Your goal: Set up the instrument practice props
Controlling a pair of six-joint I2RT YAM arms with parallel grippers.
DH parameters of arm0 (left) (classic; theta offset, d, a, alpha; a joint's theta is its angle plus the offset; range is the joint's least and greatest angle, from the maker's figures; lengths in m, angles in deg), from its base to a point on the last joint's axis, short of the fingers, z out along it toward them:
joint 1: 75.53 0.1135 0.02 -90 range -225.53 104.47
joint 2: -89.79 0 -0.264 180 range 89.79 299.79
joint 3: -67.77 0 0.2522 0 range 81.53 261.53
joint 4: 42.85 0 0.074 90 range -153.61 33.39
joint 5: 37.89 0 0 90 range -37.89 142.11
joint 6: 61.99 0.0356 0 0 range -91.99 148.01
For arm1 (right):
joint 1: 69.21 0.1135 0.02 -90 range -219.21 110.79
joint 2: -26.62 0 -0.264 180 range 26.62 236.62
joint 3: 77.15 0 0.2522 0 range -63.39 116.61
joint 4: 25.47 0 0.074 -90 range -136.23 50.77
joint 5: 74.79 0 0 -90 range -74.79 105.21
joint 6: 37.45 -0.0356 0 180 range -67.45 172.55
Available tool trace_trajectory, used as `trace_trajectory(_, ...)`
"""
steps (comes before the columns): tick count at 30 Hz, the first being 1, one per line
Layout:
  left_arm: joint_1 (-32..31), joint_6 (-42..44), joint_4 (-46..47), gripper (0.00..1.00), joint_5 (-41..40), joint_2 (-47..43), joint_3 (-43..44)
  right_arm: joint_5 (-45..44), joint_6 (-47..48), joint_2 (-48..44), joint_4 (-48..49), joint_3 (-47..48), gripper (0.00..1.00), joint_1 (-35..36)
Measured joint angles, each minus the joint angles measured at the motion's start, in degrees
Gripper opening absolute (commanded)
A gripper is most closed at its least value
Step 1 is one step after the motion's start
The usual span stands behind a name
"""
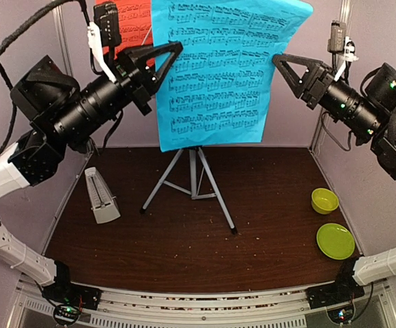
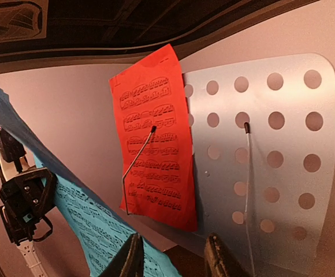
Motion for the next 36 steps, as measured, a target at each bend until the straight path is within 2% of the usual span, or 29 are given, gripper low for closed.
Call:
trace_trajectory(10, 5.25, 4.57, -6.69, 0.0, -8.35, 3.02, 12.13, -14.12, 2.38, 6.01, -4.7, 9.9, 0.38, -0.26)
trace_trajectory(17, 6.51, 7.58, -9.22, 0.0, -10.84, 4.98, 16.81, -16.22, 2.27, 12.66, -9.77, 15.02, 0.41, -0.31)
trace_trajectory(25, 7.63, 8.24, -9.62, 0.0, -11.61, 5.9, 17.99, -16.39, 1.88, 20.48, -13.25, 22.56, 0.42, -0.31)
trace_trajectory(32, 8.48, 8.24, -9.51, 0.0, -12.7, 7.28, 19.56, -17.51, 1.86, 23.06, -13.42, 25.79, 0.34, -0.31)
trace_trajectory(36, 8.72, 8.17, -8.81, 0.0, -14.08, 7.93, 19.87, -18.8, 2.12, 24.04, -13.27, 27.17, 0.26, -0.31)
